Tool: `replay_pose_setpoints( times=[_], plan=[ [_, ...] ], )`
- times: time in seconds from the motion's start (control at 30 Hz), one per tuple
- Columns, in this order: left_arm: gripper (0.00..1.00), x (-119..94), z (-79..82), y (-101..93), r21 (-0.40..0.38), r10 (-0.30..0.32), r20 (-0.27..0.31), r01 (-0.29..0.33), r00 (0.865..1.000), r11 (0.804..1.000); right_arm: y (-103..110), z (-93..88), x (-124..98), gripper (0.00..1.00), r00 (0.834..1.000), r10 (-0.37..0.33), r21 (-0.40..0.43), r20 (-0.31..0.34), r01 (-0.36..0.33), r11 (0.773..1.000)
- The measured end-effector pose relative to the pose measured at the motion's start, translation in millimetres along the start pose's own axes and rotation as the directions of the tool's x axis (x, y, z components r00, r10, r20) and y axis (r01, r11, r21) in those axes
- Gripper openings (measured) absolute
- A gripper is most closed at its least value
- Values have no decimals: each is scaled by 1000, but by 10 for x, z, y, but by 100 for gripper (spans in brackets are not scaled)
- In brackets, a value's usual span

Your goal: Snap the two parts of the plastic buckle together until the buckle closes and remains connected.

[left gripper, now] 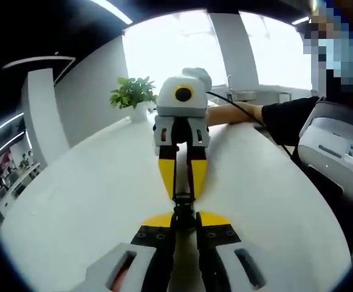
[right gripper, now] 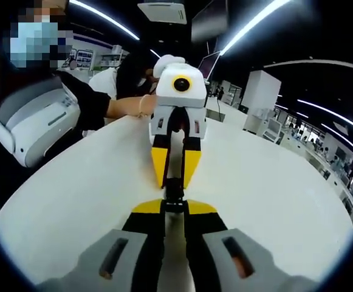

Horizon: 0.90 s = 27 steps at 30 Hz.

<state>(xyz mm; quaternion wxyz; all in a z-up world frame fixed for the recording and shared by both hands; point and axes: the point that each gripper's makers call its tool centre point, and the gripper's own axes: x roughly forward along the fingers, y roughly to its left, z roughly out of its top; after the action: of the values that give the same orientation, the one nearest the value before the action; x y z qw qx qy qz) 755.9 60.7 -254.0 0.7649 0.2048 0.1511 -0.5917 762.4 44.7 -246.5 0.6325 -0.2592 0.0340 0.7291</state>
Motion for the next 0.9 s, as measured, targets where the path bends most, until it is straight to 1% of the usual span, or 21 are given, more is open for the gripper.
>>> replay_pose_setpoints(
  times=[0.37, 0.57, 0.7, 0.9],
  plan=[
    [12, 9, -2, 4, -13, -8, 7, 8, 1000, 1000, -26, -5, -12, 11, 999, 21, 3, 27, -21, 1000],
    [12, 14, -7, 7, -25, -13, 10, 13, 1000, 1000, -26, -10, 0, 11, 998, 43, 17, 45, -44, 999],
    [12, 14, -13, 15, -43, -22, 17, 23, 1000, 999, -15, -11, 12, 11, 997, 57, 24, 50, -58, 998],
    [12, 16, -13, 16, -45, -21, 16, 22, 1000, 999, -12, -12, 17, 11, 997, 62, 38, 55, -64, 997]
  ],
)
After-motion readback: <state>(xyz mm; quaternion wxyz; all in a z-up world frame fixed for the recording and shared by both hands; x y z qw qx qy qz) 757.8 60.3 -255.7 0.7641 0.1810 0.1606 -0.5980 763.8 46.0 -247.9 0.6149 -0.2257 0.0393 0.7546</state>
